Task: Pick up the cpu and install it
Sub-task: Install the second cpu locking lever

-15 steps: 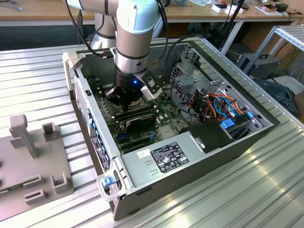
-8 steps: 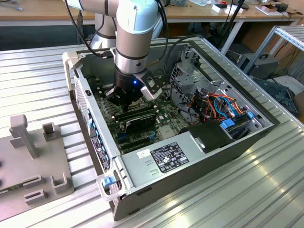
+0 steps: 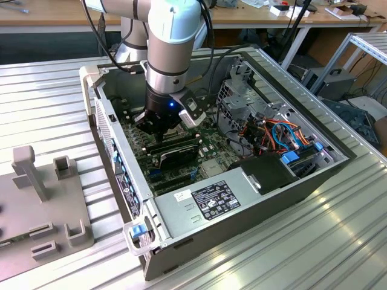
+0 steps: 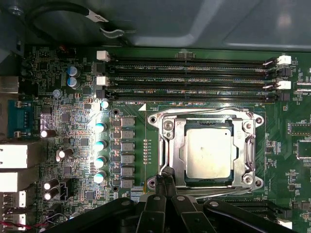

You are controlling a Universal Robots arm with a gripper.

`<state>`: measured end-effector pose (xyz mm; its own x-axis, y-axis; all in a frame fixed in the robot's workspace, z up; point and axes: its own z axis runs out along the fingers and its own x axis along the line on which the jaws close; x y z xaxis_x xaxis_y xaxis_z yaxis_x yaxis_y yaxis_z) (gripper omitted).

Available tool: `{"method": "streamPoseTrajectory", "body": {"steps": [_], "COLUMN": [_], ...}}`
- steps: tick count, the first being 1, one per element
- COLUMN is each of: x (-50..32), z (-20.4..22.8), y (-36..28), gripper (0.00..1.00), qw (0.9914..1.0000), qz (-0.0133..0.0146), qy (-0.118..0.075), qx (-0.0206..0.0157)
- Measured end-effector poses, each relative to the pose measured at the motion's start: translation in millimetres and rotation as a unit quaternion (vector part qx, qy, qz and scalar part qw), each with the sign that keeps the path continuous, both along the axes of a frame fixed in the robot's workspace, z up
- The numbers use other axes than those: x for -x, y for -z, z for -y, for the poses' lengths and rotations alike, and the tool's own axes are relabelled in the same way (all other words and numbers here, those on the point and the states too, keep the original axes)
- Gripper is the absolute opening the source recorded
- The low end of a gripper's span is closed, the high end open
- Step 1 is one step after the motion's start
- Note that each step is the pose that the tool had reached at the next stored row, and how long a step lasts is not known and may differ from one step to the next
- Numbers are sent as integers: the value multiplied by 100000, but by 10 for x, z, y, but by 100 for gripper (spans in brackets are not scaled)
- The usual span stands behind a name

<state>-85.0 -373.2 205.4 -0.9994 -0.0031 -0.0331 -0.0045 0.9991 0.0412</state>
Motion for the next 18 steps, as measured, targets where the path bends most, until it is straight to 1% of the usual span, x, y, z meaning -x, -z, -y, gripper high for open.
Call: {"method": "streamPoseTrajectory", "body": {"steps": [3, 5, 11, 18], "x": [0, 0, 0, -3], "z": [0, 0, -1, -4], "y": [-4, -20, -131, -280], "gripper": [11, 11, 11, 11], "qw": [100000, 100000, 100000, 99999], "qz": [-4, 0, 0, -1], "qy": [2, 0, 0, 0], "qx": [6, 5, 176, 441]}}
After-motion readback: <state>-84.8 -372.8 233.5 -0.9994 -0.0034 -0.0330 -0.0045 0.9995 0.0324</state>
